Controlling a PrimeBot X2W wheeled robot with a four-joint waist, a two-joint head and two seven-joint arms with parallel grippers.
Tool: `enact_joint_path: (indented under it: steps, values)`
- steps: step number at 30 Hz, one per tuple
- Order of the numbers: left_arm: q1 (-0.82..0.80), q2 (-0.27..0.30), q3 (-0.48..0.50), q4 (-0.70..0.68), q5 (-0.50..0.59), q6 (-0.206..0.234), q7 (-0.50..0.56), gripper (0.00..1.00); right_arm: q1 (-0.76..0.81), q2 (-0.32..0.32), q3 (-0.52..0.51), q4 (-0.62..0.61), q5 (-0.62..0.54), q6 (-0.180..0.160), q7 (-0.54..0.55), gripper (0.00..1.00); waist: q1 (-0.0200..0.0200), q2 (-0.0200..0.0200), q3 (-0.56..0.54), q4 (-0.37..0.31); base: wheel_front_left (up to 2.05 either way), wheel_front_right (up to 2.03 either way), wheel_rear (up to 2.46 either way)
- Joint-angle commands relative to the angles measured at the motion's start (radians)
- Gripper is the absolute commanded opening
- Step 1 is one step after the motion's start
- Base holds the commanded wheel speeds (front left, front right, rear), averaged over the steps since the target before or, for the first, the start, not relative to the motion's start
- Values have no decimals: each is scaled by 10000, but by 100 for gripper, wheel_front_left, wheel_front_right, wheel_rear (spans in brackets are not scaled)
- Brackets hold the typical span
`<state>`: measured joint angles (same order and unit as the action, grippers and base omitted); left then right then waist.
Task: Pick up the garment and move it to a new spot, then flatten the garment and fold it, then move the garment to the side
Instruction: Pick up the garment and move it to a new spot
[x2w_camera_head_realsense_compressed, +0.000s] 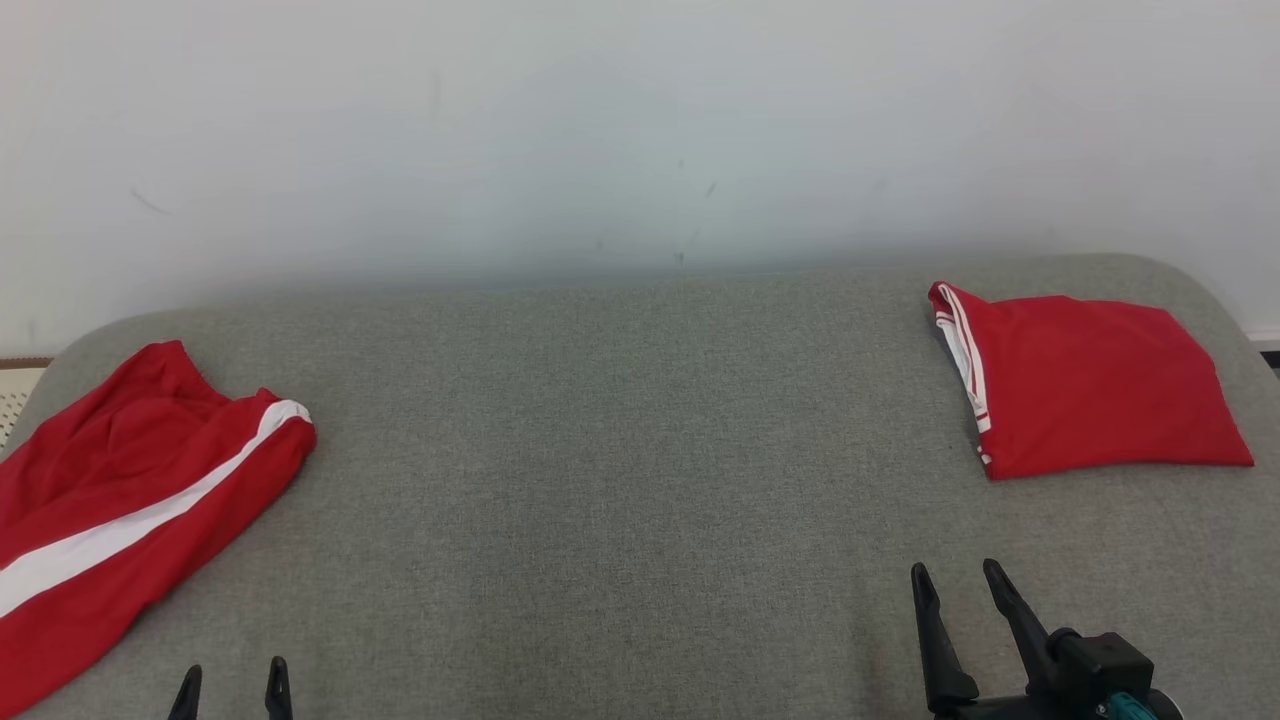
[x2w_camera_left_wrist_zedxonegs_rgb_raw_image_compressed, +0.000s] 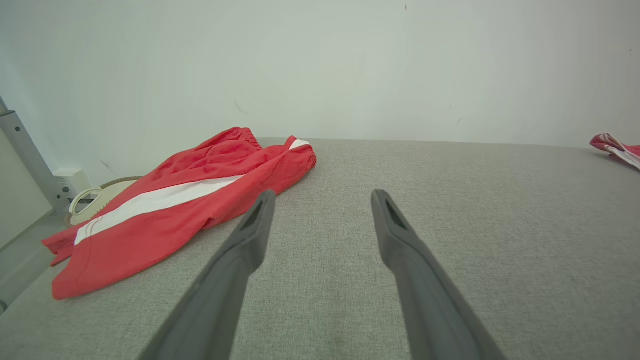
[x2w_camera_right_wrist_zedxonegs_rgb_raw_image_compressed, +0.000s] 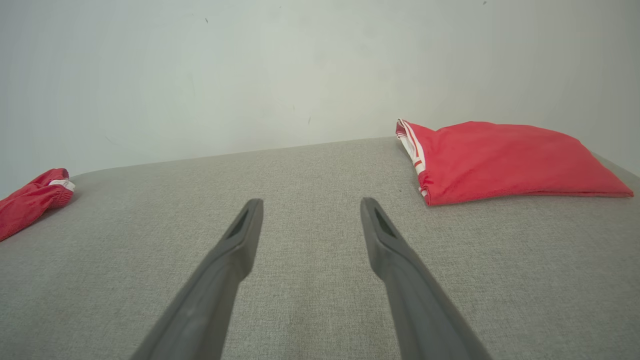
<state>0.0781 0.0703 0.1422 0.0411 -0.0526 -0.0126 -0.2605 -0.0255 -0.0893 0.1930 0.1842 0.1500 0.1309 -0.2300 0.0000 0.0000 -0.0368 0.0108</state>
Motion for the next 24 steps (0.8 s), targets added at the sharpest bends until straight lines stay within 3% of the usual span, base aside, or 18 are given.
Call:
enact_joint_path:
  steps: [1, 24]
  values:
    - [136, 92, -41, 56, 154, 44, -33, 100, 90, -31, 14, -49, -111, -4, 33, 100, 0, 0, 7, -9, 0, 0, 0]
    - [44, 236, -186, 53, 136, 216, -33, 100, 142, 7, -119, -81, -217, -4, 84, 100, 0, 0, -66, 288, 0, 0, 0]
